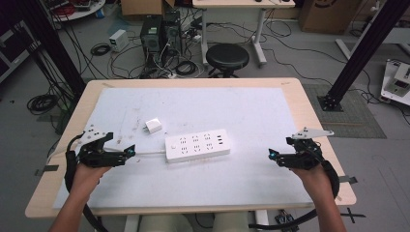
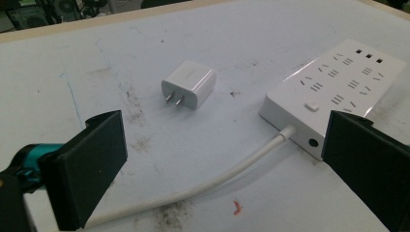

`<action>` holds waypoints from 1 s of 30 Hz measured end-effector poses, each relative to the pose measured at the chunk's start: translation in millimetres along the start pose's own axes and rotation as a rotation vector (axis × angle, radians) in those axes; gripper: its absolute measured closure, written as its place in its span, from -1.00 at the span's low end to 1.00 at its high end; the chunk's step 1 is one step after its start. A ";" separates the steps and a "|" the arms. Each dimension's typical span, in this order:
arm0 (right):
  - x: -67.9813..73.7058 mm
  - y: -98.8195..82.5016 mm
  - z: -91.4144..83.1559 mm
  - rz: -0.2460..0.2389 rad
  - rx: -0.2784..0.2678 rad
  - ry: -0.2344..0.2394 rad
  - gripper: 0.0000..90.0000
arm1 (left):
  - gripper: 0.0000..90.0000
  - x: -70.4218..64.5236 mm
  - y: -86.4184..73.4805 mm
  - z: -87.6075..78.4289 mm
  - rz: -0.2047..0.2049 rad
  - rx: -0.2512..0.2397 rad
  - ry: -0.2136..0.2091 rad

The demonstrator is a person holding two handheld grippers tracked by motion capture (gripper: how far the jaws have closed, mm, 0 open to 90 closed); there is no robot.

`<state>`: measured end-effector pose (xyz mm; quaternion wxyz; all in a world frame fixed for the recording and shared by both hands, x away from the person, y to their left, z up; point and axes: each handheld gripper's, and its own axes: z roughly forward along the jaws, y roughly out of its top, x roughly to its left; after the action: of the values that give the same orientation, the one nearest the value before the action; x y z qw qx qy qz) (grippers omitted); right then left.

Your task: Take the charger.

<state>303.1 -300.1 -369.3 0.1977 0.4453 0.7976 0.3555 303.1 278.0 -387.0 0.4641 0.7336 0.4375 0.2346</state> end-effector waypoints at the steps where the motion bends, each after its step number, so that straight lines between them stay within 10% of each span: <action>1: 0.0 0.1 -0.2 0.000 0.001 0.000 -0.56 | -0.95 -0.2 0.4 0.2 0.001 0.001 0.001; 10: -0.3 -1.4 -2.0 0.000 -0.004 0.001 -0.56 | -0.95 -2.1 3.7 3.6 0.014 -0.002 -0.019; 30: 2.5 9.9 0.4 -0.019 0.012 0.007 -0.56 | -0.95 12.1 47.0 34.7 0.159 0.002 -0.223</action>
<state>307.6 -294.4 -362.2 0.1956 0.4376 0.8047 0.3503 355.3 263.1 -362.0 0.4891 0.7878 0.3242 0.1872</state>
